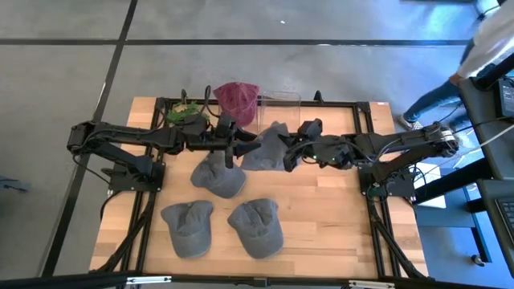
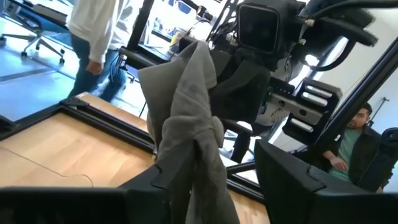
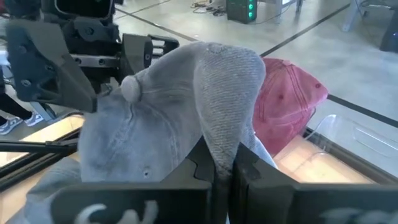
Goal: Pick & Place hat
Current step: Put the gray cap into the right transparent bin
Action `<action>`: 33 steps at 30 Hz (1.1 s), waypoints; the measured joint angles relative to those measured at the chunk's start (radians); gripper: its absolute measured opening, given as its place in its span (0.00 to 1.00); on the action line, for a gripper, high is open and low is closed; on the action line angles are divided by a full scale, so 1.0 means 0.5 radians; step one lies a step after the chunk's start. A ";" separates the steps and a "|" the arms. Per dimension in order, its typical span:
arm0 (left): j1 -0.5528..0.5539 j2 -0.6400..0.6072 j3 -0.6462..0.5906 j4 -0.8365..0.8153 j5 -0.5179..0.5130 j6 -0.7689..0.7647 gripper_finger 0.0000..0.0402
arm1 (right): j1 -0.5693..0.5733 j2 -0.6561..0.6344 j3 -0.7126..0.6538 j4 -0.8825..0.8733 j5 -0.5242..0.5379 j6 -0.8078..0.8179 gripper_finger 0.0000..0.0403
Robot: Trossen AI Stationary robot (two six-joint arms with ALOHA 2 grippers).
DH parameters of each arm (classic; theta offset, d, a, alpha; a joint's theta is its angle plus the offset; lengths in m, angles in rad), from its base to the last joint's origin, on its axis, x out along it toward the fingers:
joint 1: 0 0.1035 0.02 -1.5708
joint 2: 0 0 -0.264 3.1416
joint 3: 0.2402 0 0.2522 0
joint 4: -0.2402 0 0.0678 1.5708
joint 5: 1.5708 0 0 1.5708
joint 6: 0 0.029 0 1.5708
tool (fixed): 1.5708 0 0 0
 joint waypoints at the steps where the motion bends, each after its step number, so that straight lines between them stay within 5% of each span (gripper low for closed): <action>1: 0.000 0.000 0.000 0.001 -0.001 0.000 0.37 | -0.001 -0.001 0.001 0.005 -0.001 0.001 0.03; 16: 0.043 0.000 0.000 0.014 0.072 0.193 0.03 | -0.001 -0.002 0.000 0.002 -0.102 -0.052 0.05; 22: 0.143 0.001 0.052 -0.077 0.368 0.180 0.01 | -0.001 -0.013 0.000 -0.067 -0.480 -0.452 0.18; 26: 0.202 0.001 0.216 -0.450 0.570 0.219 0.01 | -0.001 -0.075 0.000 -0.243 -0.736 -0.354 0.29; 33: 0.200 0.002 0.513 -1.043 0.630 0.418 0.01 | -0.001 -0.211 0.000 -0.348 -0.739 -0.445 0.51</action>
